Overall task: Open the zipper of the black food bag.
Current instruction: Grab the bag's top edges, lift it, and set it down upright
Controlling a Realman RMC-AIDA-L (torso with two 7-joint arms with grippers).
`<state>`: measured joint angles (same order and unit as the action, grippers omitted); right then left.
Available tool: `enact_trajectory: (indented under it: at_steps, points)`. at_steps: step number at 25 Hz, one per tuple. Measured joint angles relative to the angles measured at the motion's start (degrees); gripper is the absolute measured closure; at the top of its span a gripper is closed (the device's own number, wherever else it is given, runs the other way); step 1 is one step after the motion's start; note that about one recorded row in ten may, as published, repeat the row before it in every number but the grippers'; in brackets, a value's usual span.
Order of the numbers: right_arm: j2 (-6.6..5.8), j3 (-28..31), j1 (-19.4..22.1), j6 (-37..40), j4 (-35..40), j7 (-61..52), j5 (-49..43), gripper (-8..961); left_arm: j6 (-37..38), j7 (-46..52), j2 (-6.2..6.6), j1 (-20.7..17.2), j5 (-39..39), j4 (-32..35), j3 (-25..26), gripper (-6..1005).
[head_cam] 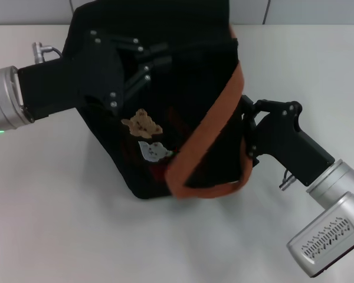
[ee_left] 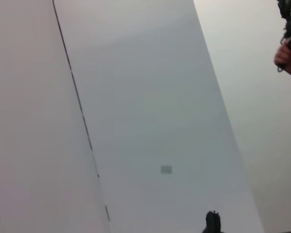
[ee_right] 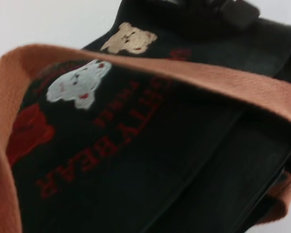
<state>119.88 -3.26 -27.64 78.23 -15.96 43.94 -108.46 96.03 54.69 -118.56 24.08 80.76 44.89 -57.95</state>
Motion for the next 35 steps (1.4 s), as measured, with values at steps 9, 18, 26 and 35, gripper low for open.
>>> enact_trajectory:
  at_steps: [9,18,26,35]
  points:
    - [0.00,-0.4,0.8,-1.1,0.9,-1.1,0.0,956,1.2,-0.5,0.00,-0.4,-1.2,-2.0,4.2,910]
    - [0.00,-0.4,1.2,-2.8,1.3,-1.4,0.0,956,2.0,-0.5,0.00,-0.7,-1.3,-3.1,7.0,922]
    - [0.00,-0.5,1.4,-3.1,1.7,-3.4,-0.5,956,2.9,-1.1,0.15,-0.8,-1.5,-4.8,9.5,939]
    - [0.00,-0.5,1.4,-2.9,2.1,-4.9,-1.5,956,3.0,-1.8,0.25,-1.4,-1.5,-5.5,10.1,1000]
